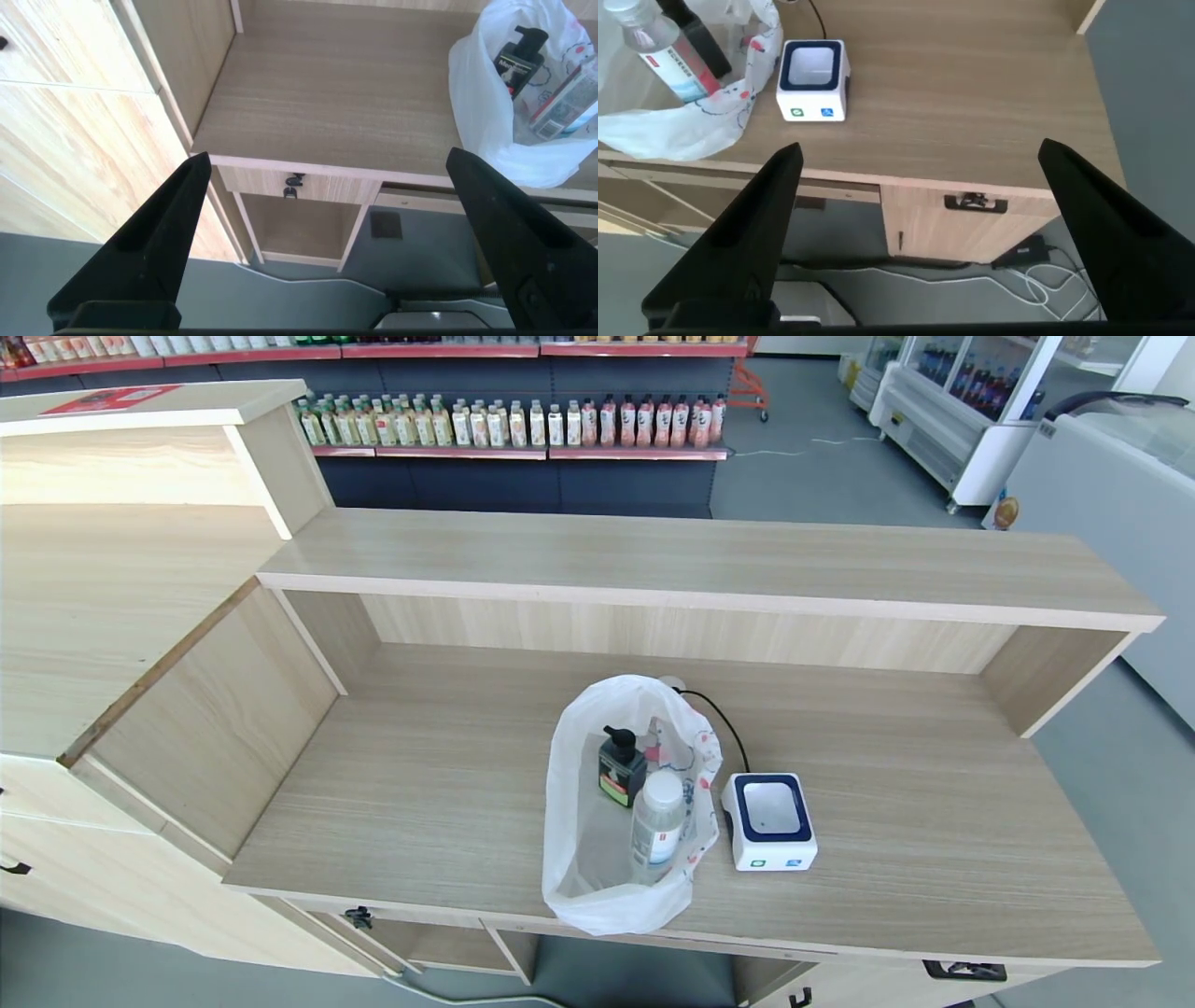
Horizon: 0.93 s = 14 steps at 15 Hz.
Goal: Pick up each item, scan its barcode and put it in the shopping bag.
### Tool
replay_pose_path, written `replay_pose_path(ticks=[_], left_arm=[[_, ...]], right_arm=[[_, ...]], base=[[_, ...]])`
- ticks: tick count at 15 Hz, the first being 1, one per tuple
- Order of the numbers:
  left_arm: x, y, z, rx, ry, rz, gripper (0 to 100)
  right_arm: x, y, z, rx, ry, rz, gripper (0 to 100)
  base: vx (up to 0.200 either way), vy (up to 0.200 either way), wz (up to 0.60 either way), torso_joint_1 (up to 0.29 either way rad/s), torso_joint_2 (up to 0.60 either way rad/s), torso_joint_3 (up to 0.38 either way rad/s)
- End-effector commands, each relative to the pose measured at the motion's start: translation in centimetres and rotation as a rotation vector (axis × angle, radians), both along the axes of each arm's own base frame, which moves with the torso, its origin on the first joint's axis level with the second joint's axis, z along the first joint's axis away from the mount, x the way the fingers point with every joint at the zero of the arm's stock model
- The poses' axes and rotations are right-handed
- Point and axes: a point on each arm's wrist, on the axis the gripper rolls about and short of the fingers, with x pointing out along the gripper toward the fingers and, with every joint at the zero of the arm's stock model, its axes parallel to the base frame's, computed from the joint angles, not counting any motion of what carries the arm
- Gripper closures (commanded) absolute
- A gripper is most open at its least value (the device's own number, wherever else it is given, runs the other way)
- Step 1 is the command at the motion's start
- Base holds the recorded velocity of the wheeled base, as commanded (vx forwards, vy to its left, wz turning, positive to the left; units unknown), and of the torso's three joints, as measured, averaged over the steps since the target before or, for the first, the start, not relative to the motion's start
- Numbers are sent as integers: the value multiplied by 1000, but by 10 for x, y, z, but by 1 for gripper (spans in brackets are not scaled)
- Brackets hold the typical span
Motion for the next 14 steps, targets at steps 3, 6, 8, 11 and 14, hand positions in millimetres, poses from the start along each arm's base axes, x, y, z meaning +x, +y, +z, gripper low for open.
replay_pose_path(ticks=[3,6,8,11,14], left_arm=[[0,0,0,0,0,2,0],[0,0,0,0,0,1,0],[0,0,0,0,0,1,0],[0,0,0,5,0,1,0],[0,0,0,-3,0,1,0]], right_arm=[[-3,0,-2,5,-31,2,0],[-3,0,-2,14,-31,2,0],[-3,0,-2,16,-31,2,0],[-3,0,-2,16,-31,2,0],[-3,0,-2,14,-31,2,0]], base=[[0,0,0,0,0,0],[0,0,0,0,0,0],[0,0,0,0,0,0],[0,0,0,0,0,0],[0,0,0,0,0,0]])
